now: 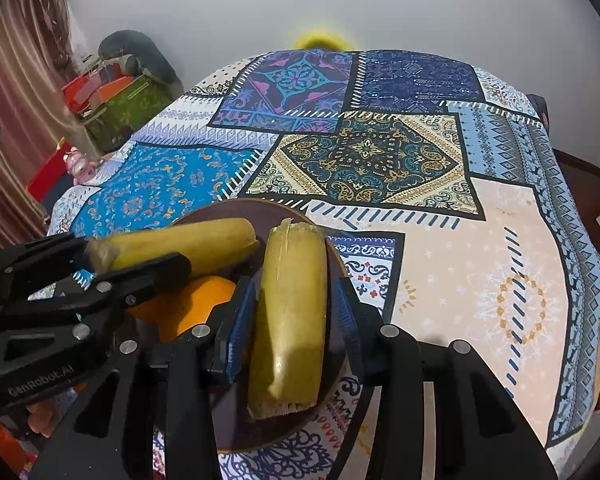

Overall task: Organize fruits
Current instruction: 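Lower both corn cobs onto the plate and open both tools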

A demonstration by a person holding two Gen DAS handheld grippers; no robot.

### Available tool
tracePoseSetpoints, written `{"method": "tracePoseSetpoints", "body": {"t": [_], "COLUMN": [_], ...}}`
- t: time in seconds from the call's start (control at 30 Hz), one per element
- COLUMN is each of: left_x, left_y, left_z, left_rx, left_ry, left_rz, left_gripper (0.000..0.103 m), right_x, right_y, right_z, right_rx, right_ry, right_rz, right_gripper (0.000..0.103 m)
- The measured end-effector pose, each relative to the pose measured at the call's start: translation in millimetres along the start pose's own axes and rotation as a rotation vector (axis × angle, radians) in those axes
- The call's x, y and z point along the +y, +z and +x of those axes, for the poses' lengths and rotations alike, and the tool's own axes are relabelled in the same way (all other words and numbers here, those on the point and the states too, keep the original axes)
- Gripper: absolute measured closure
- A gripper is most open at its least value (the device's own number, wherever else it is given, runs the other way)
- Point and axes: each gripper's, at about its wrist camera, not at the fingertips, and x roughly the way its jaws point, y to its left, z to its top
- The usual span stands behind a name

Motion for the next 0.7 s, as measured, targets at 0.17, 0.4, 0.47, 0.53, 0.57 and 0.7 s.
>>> {"method": "tracePoseSetpoints", "body": {"t": [0.17,0.4,0.47,0.53,0.57,0.7], "left_x": [0,-7,-9,-11,-11,-12], "left_y": [-3,-8,-11,-13,-16,-24], "left_z": [-13,-41,-51,-60,-66,-88], "left_rx": [-0.003,-0.033,-0.039,-0.045,-0.048,-0.06], "left_ry": [-0.006,0.007,0.018,0.024,0.021,0.011], "left_rz": [-0.008,0.005,0.017,0.025,0.026,0.023], "left_gripper": [0.065,0.065,0.065,0.065,0.065,0.065], "right_x": [0,6,9,14,16,23], "right_y": [-3,-10,-13,-16,-18,-27], "right_z": [-15,-43,-51,-60,-65,-86], "right_rx": [-0.019,-0.049,-0.058,-0.068,-0.074,-0.102], "right_ry": [-0.006,-0.033,-0.042,-0.058,-0.065,-0.08], "right_rz": [0.004,-0.015,-0.027,-0.046,-0.056,-0.074], "right_gripper": [0.065,0.065,0.065,0.065,0.065,0.053]}}
